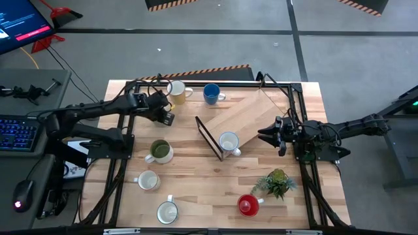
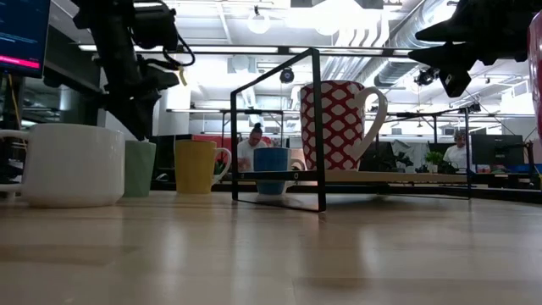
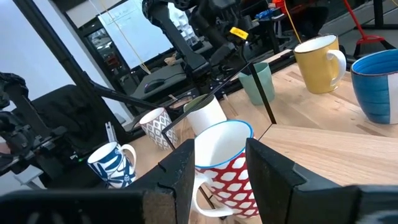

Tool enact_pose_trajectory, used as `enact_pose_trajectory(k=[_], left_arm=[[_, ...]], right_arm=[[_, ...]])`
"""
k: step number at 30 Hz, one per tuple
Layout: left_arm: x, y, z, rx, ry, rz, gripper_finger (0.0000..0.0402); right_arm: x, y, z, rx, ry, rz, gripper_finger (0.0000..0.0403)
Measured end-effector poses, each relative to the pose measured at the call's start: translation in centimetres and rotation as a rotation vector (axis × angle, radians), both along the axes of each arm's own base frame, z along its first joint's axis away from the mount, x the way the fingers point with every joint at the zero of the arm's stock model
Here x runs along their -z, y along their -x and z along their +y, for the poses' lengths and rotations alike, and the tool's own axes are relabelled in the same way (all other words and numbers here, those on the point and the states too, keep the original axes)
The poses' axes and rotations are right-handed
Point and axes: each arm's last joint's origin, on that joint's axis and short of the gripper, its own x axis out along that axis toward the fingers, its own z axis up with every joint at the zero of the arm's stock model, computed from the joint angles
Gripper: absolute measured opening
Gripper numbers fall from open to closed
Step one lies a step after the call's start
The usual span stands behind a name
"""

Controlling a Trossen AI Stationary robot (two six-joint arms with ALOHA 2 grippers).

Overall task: Place coffee mugs
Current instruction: Put the light green mug on the shelf

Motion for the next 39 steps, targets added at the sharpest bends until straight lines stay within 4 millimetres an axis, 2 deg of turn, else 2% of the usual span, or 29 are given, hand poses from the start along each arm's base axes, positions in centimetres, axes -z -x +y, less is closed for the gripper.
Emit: enact_pose_trajectory(k=[22,34,39], left_arm=[[2.3,-1.3,0.6,0.033,0.067,0.108,0.0076],[3.1,-2.0,0.9,0.118,0.047,0.145,0.0076],[3.7,-2.2,1.0,0.130,0.057,0.169,0.0051]], right_arm=[[0.1,0.0,0.0,-0.003,0.002,0.012,0.0124],[0.2,0.0,0.0,-0.003,0.003,0.020,0.0124],[0.3,0.0,0.0,-0.003,0.005,0.027,0.0124]])
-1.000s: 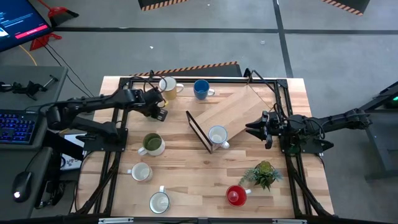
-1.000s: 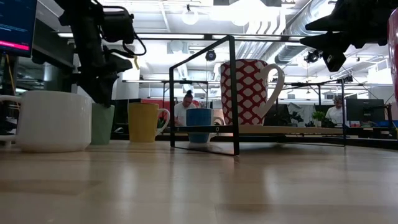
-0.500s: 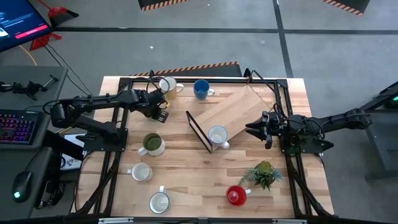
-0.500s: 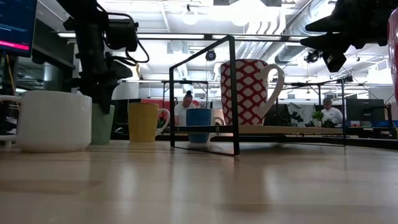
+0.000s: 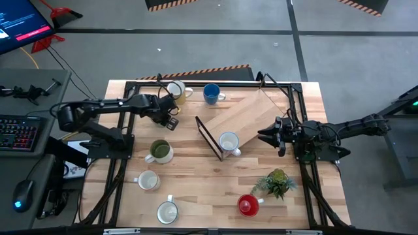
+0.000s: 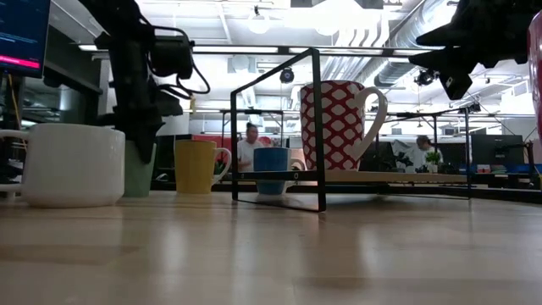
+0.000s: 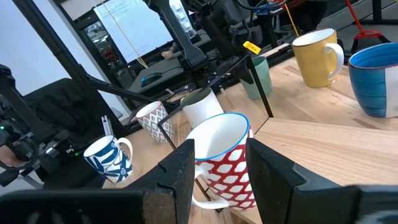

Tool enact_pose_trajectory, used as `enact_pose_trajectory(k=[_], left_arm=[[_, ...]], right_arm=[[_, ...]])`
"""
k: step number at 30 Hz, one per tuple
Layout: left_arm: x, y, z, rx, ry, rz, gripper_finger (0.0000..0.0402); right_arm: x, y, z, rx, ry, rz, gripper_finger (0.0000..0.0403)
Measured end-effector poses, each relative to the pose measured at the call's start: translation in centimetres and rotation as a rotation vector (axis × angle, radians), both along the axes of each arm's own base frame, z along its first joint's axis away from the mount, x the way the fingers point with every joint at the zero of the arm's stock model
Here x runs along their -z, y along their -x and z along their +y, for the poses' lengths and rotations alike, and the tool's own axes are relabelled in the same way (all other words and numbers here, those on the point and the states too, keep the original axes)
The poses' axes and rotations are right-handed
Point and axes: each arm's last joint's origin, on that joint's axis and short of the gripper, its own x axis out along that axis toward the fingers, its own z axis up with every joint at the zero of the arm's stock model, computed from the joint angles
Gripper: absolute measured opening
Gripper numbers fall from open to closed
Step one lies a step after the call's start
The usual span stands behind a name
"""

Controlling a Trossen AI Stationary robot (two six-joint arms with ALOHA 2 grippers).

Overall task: Place coffee mugs
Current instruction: Put the light green mug on the shelf

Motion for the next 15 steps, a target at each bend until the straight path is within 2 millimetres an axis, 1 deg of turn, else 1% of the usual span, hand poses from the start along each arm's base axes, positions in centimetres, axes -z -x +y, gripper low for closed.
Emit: enact_pose_trajectory(k=[3,4,11,13,15], left_arm=[[0.2,-0.1,0.0,0.005,0.018,0.001,0.0018],[0.2,-0.1,0.0,0.007,0.023,0.001,0.0013],[0.0,-0.1,-0.1,0.013,0.040,-0.019,0.0012],[-0.4,-0.1,-0.1,0.021,0.042,-0.042,0.0012],[-1.2,-0.3,-0.1,0.034,0.041,-0.087,0.0010]], right_arm=[[0.0,0.0,0.0,0.000,0.000,0.000,0.0124],[0.0,0.0,0.0,0.000,0.000,0.000,0.0124],[0.0,0.0,0.0,0.000,0.000,0.000,0.0124],[0.0,0.0,0.0,0.000,0.000,0.000,0.0124],[0.0,0.0,0.0,0.000,0.000,0.000,0.0124]])
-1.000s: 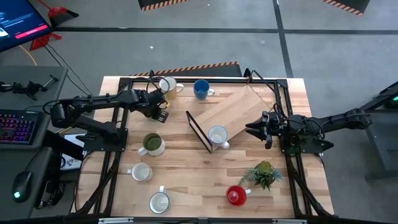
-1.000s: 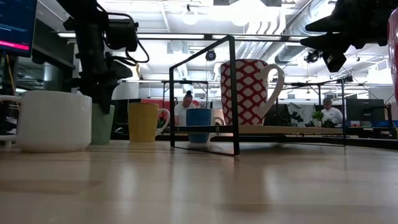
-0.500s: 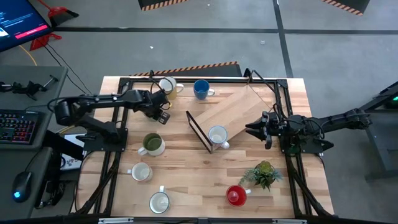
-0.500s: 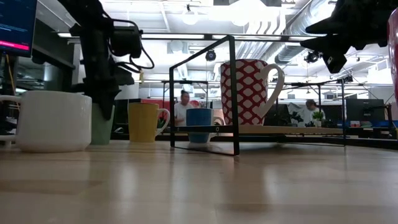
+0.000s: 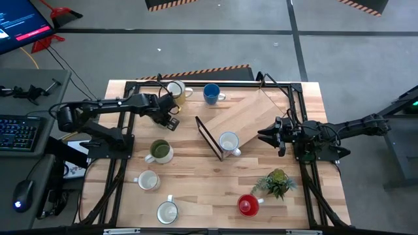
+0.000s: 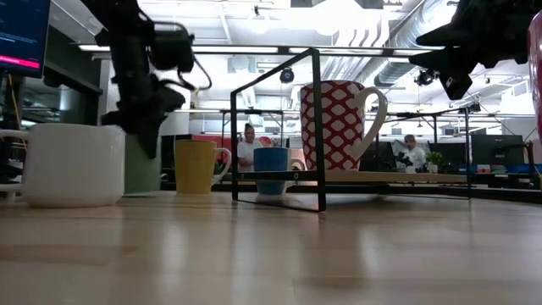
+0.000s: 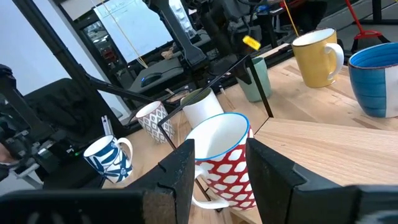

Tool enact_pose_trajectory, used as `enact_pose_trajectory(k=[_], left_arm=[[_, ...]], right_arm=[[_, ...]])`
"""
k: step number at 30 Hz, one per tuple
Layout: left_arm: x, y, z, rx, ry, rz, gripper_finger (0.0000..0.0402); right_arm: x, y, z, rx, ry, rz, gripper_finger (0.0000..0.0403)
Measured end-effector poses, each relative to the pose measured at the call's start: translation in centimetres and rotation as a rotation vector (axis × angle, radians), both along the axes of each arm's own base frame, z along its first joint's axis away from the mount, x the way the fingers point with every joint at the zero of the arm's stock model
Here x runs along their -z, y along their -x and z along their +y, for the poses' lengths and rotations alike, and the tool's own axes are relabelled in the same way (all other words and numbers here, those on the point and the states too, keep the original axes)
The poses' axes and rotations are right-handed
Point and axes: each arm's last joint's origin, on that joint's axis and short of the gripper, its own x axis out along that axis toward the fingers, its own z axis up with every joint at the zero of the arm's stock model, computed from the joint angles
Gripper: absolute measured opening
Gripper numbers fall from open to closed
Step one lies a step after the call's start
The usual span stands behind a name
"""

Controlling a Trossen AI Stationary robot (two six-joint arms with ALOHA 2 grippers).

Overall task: Place coffee mugs
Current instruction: Put the light green mug on the shelf

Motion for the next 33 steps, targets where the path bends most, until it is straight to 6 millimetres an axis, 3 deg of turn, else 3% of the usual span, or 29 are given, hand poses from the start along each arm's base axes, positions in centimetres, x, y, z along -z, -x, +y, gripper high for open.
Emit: enact_pose_trajectory(k=[13,22,26,33], left_arm=[[-8.2,-0.9,-0.1,0.058,-0.153,-0.254,0.0010],[-14.2,-4.5,1.0,0.150,-0.282,-0.347,0.0010],[-15.5,-6.6,1.7,0.203,-0.294,-0.308,0.0010],[-15.4,-11.8,2.2,0.301,-0.287,-0.252,0.0010]], right_arm=[[0.0,0.0,0.0,0.005,0.008,0.000,0.0124],[0.0,0.0,0.0,0.014,0.009,0.001,0.0124],[0.0,0.0,0.0,0.014,0.009,0.001,0.0124],[0.0,0.0,0.0,0.014,0.009,0.000,0.0124]])
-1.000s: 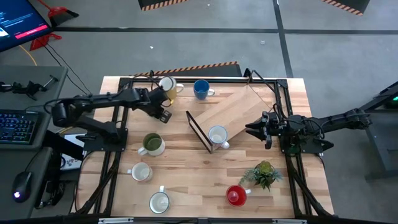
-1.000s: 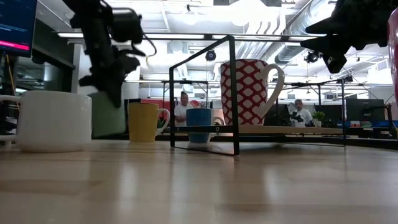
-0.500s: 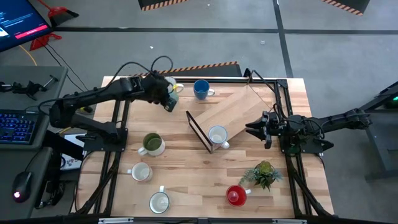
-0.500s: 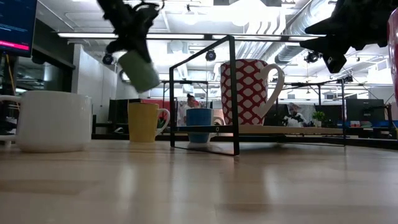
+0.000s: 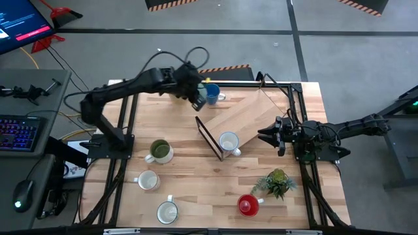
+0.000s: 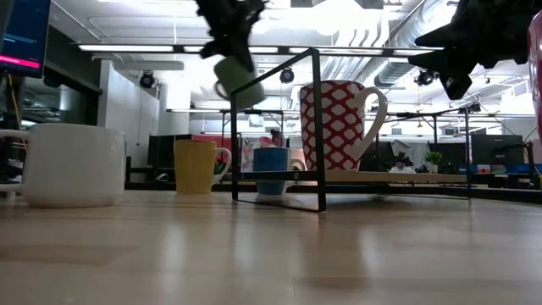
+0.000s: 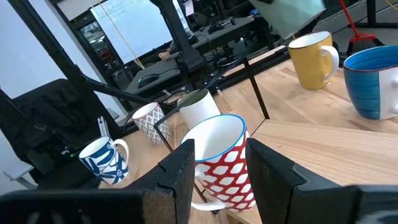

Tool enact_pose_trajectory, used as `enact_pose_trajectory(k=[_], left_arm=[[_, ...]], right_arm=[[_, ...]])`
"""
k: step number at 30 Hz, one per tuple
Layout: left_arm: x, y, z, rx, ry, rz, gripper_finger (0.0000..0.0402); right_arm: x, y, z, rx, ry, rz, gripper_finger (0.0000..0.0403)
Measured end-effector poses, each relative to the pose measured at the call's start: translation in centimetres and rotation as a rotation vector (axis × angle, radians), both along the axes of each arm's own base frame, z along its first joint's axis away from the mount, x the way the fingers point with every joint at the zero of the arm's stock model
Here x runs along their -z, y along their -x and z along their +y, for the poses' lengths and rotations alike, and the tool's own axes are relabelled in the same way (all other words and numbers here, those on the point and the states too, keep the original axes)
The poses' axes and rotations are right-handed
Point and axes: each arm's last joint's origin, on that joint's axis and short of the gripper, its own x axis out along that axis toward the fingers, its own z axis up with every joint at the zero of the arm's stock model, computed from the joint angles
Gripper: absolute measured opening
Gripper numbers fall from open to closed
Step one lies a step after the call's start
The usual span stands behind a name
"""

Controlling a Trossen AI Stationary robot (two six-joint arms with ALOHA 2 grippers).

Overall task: Place coffee mugs
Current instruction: Put the light green mug on the shelf

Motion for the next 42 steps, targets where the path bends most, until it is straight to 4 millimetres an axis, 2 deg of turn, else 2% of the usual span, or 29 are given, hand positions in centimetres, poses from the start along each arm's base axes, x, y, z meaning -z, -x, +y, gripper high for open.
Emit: enact_pose_trajectory(k=[6,16,28,36,42], left_arm=[[0.1,-3.6,-1.5,0.093,-0.010,0.026,0.0010],[3.1,-6.6,-4.3,0.177,0.022,0.143,0.0010],[5.6,-8.5,-6.7,0.235,0.063,0.192,0.0010],[6.4,-8.9,-6.7,0.235,0.069,0.212,0.0010],[7.8,-9.5,-6.8,0.248,0.101,0.241,0.0010]], right_arm=[[0.0,0.0,0.0,0.000,0.000,0.000,0.0124],[0.0,0.0,0.0,-0.001,0.004,0.000,0.0124],[0.0,0.0,0.0,-0.001,0.015,0.001,0.0124],[0.0,0.0,0.0,-0.001,0.015,0.001,0.0124],[0.0,0.0,0.0,-0.002,0.016,0.001,0.0124]])
